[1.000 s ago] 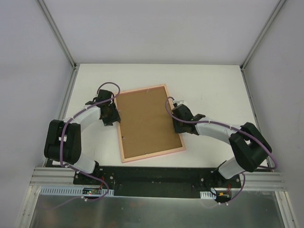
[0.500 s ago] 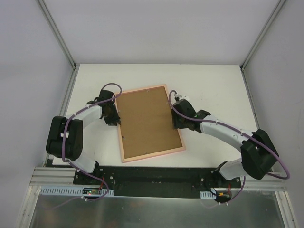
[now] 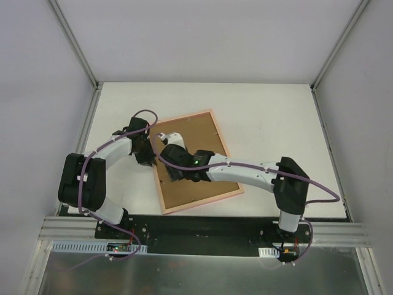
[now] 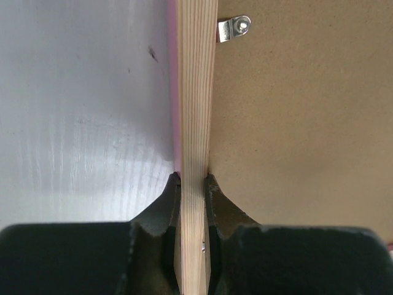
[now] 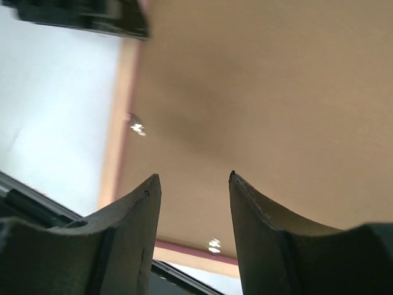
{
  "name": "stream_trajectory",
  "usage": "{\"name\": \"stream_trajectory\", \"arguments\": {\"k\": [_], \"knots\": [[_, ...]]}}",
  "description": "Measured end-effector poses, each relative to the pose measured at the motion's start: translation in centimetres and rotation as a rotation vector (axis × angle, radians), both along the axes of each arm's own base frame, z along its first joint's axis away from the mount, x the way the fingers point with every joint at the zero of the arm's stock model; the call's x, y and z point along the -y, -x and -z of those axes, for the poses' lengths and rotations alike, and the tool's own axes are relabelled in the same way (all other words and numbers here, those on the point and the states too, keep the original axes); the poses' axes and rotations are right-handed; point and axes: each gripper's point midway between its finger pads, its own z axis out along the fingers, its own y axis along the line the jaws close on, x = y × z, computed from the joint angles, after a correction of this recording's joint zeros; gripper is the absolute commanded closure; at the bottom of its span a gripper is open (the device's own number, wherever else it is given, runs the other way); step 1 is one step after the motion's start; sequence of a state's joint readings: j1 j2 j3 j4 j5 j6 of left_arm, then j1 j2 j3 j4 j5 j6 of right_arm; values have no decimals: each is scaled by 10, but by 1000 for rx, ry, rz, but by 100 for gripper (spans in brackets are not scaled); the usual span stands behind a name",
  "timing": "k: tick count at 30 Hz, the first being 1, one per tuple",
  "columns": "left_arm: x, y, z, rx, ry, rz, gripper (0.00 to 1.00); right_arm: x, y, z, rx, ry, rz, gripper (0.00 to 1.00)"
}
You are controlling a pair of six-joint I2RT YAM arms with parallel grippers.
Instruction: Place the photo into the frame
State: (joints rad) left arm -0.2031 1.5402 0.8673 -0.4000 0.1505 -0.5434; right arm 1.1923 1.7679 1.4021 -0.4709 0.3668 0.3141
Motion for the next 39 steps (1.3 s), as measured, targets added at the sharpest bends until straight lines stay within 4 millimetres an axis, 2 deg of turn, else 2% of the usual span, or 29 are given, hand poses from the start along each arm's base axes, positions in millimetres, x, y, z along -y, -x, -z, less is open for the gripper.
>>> {"name": "stream_trajectory", "arguments": {"k": [3, 8, 14, 22, 28, 31, 36, 37, 39], "knots": [[3, 7, -5, -16, 19, -6, 100, -36, 16, 0, 21, 9, -54, 48], [4, 14, -19, -13, 38, -12, 100, -64, 41, 6, 55, 70, -112, 48], [9, 21, -25, -24, 53, -4, 100, -74, 62, 24, 81, 166, -154, 47], [19, 25, -29, -31, 72, 22, 100, -76, 66, 49, 74, 253, -166, 49], [24, 26, -32, -24, 83, 36, 100, -72, 67, 57, 60, 280, -169, 58], [24, 25, -35, -17, 86, 37, 100, -72, 68, 57, 56, 279, -170, 68], [25, 26, -35, -17, 85, 39, 100, -73, 68, 55, 53, 266, -152, 96], [25, 26, -35, -19, 83, 38, 100, -72, 68, 55, 49, 268, -143, 100], [23, 27, -34, -25, 75, 29, 100, -68, 67, 55, 44, 275, -124, 99]]}}
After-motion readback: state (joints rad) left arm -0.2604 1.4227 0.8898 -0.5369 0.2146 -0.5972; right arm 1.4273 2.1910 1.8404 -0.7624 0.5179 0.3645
